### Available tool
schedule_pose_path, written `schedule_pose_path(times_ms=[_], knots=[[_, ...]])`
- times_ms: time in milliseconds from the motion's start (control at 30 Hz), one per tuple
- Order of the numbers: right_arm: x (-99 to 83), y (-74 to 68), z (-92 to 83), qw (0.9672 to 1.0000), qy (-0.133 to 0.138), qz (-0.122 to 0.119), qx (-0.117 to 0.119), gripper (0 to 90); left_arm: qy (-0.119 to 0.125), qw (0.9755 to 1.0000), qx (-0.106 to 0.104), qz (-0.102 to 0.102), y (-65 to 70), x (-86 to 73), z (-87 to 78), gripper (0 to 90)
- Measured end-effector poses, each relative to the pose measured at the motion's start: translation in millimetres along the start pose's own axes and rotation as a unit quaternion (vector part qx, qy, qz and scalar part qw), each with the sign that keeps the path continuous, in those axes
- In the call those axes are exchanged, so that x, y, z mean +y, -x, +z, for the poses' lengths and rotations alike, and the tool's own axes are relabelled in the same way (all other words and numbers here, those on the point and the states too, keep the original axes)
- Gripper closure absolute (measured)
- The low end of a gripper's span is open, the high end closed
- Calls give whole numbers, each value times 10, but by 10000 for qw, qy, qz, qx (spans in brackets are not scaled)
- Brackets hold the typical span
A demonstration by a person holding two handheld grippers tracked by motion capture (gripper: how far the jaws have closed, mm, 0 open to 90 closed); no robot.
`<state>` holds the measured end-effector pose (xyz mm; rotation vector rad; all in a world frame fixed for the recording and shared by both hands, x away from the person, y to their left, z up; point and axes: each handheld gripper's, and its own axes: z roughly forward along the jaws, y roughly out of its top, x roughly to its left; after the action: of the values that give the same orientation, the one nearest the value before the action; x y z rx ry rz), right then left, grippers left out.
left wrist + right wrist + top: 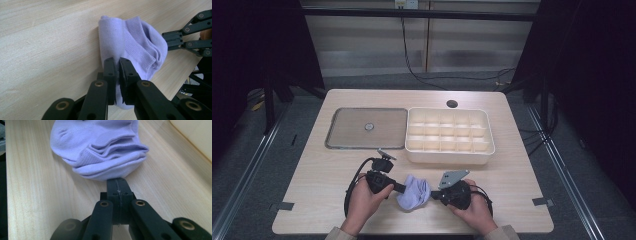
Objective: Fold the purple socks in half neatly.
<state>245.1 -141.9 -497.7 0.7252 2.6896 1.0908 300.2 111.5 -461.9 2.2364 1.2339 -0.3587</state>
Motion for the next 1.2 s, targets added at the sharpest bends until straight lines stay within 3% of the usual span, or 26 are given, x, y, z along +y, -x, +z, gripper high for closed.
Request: schedule_pose_path(times_ms=[400,500,800,1200], knots=[[2,12,-6,10000,6,-1,-18,900,-16,10000,-30,22,50,11,-29,869],[-3,22,-12,10000,-4,12,-37,900,-69,9999,-9,109,47,15,-38,870],[3,51,-63,9998,86,141,-94,900,-84,9999,-23,101,59,21,-50,872],[33,35,-38,9998,106,121,-89,900,-31,9999,-52,87,122,49,-72,874]])
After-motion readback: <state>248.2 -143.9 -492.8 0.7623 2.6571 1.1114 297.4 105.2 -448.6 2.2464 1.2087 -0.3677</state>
